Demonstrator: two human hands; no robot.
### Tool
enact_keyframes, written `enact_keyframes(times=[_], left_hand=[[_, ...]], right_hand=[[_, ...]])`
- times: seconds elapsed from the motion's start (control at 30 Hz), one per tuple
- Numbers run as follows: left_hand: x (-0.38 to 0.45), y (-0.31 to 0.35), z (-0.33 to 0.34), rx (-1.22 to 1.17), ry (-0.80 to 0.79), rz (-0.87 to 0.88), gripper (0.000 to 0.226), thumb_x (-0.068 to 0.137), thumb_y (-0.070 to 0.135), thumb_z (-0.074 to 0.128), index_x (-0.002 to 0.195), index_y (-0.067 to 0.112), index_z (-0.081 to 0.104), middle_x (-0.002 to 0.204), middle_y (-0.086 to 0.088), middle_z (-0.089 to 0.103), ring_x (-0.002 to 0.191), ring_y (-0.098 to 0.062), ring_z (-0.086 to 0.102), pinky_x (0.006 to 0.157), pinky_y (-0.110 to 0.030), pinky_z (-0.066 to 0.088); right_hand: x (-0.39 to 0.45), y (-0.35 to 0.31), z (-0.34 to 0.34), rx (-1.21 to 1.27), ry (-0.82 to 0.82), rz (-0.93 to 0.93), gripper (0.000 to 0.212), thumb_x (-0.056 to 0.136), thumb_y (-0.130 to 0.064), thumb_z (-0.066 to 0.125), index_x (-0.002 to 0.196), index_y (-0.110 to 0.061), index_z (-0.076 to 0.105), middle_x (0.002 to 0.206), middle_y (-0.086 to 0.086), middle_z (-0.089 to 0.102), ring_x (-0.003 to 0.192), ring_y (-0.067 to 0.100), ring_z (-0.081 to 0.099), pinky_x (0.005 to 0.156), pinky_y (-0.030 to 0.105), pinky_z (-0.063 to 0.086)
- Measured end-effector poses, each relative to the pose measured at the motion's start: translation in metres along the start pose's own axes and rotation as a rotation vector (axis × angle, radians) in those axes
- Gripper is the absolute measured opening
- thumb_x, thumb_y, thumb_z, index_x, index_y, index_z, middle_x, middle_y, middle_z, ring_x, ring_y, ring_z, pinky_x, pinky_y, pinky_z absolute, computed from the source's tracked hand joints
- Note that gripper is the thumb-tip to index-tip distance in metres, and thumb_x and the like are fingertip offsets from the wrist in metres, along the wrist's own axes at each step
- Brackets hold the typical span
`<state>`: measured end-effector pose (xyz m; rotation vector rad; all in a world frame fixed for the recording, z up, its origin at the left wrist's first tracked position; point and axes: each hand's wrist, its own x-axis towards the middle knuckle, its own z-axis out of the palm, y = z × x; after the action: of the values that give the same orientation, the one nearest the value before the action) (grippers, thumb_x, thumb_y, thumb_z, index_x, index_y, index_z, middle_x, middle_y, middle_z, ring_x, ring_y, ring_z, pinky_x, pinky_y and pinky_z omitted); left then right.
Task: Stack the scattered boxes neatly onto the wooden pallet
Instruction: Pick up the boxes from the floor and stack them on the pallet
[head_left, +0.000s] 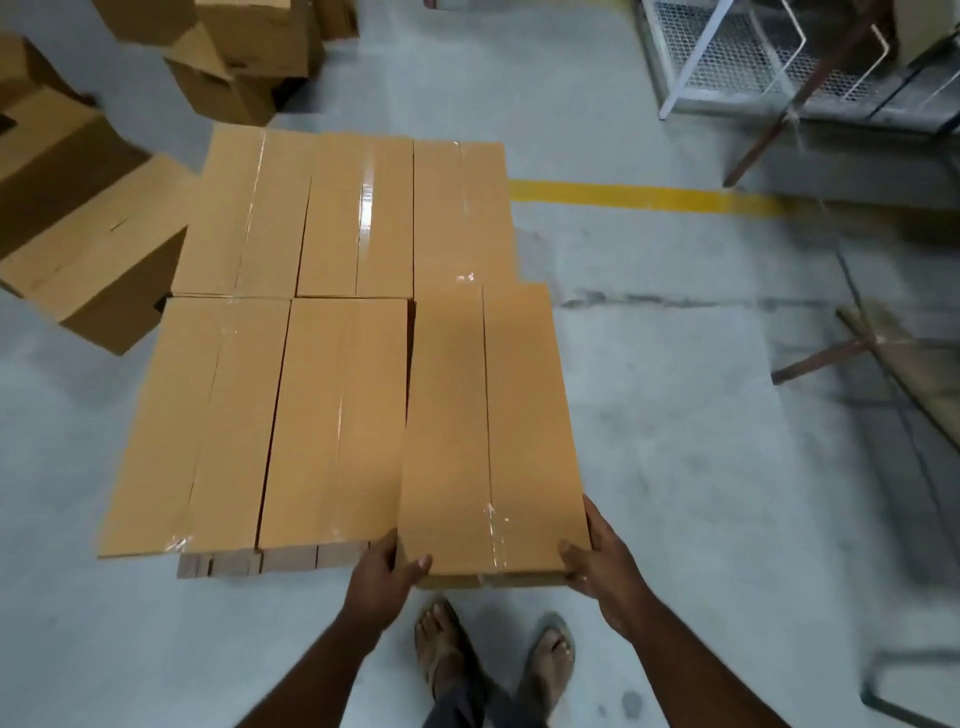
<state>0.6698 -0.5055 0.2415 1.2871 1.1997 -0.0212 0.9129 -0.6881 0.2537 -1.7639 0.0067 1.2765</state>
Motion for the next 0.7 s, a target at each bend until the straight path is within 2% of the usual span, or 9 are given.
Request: enact_keyframes(times=[0.13,0.2,0.27,0.3,0.4,0.47,0.57,0.63,0.7], left_hand=[[0.049,-0.026,0.027,0.011,0.021,-0.044,0.036,0.095,0.022,0.074,0.129,0.029,0.060,0.120,0.012,0.070,0.117,-0.017,0.066,0.096,-0.031,0.051],[0.070,-0.041,0.036,0.039,0.050,-0.073,0.048,0.096,0.025,0.074,0.141,0.020,0.057,0.130,0.010,0.065,0.126,-0.020,0.061,0.101,-0.031,0.048],[0.087,-0.054,0.040,0.066,0.078,-0.123,0.065,0.095,0.029,0.074,0.152,0.013,0.048,0.144,0.004,0.058,0.135,-0.022,0.054,0.113,-0.039,0.044],[0.095,-0.060,0.040,0.074,0.088,-0.133,0.069,0.095,0.031,0.074,0.155,0.015,0.045,0.147,0.002,0.057,0.137,-0.022,0.052,0.115,-0.042,0.043],[0.113,-0.081,0.036,0.134,0.116,-0.132,0.071,0.092,0.035,0.076,0.155,0.022,0.045,0.151,0.001,0.055,0.141,-0.018,0.048,0.113,-0.036,0.041],[0.124,-0.095,0.034,0.206,0.150,-0.159,0.075,0.091,0.038,0.077,0.156,0.024,0.042,0.162,-0.002,0.041,0.154,-0.020,0.028,0.117,-0.041,0.034],[0.146,-0.111,0.031,0.350,0.168,-0.066,0.077,0.089,0.037,0.078,0.156,0.025,0.042,0.169,0.001,0.016,0.159,-0.024,-0.001,0.124,-0.052,0.020],[0.162,-0.119,0.028,0.452,0.186,-0.043,0.076,0.087,0.033,0.082,0.153,0.017,0.048,0.170,-0.001,0.004,0.158,-0.032,-0.009,0.125,-0.057,0.015],[0.180,-0.126,0.024,0.535,0.194,-0.035,0.068,0.083,0.032,0.086,0.143,0.011,0.060,0.172,-0.006,0.002,0.158,-0.037,-0.008,0.122,-0.058,0.019]], right_hand=[[0.054,0.027,-0.021,-0.031,0.005,0.053,0.066,0.099,-0.011,0.069,0.137,-0.062,0.053,0.127,-0.019,0.071,0.112,0.013,0.072,0.082,0.036,0.062],[0.079,0.041,-0.024,-0.034,0.006,0.066,0.066,0.100,-0.014,0.069,0.139,-0.064,0.049,0.127,-0.021,0.070,0.116,0.014,0.069,0.086,0.037,0.061],[0.103,0.053,-0.024,-0.029,-0.011,0.066,0.068,0.101,-0.013,0.068,0.145,-0.060,0.045,0.129,-0.022,0.069,0.121,0.016,0.067,0.088,0.036,0.061],[0.114,0.059,-0.023,-0.035,-0.024,0.062,0.069,0.101,-0.012,0.067,0.149,-0.057,0.043,0.130,-0.021,0.069,0.122,0.015,0.066,0.088,0.035,0.061],[0.141,0.075,-0.016,-0.052,-0.036,0.043,0.073,0.102,-0.009,0.064,0.155,-0.051,0.038,0.137,-0.019,0.066,0.126,0.014,0.065,0.098,0.039,0.060],[0.156,0.087,-0.011,-0.078,-0.059,0.028,0.074,0.103,-0.006,0.063,0.157,-0.048,0.036,0.141,-0.017,0.065,0.128,0.013,0.064,0.107,0.047,0.054],[0.174,0.104,-0.004,-0.078,-0.056,0.023,0.075,0.103,-0.003,0.062,0.160,-0.044,0.034,0.146,-0.013,0.061,0.132,0.015,0.061,0.112,0.052,0.049],[0.189,0.109,0.000,-0.100,-0.066,0.042,0.076,0.103,-0.002,0.061,0.162,-0.041,0.031,0.149,-0.010,0.059,0.134,0.016,0.059,0.114,0.053,0.048],[0.202,0.114,0.002,-0.108,-0.058,0.038,0.076,0.103,-0.001,0.059,0.163,-0.037,0.029,0.151,-0.008,0.056,0.135,0.017,0.058,0.114,0.053,0.047]])
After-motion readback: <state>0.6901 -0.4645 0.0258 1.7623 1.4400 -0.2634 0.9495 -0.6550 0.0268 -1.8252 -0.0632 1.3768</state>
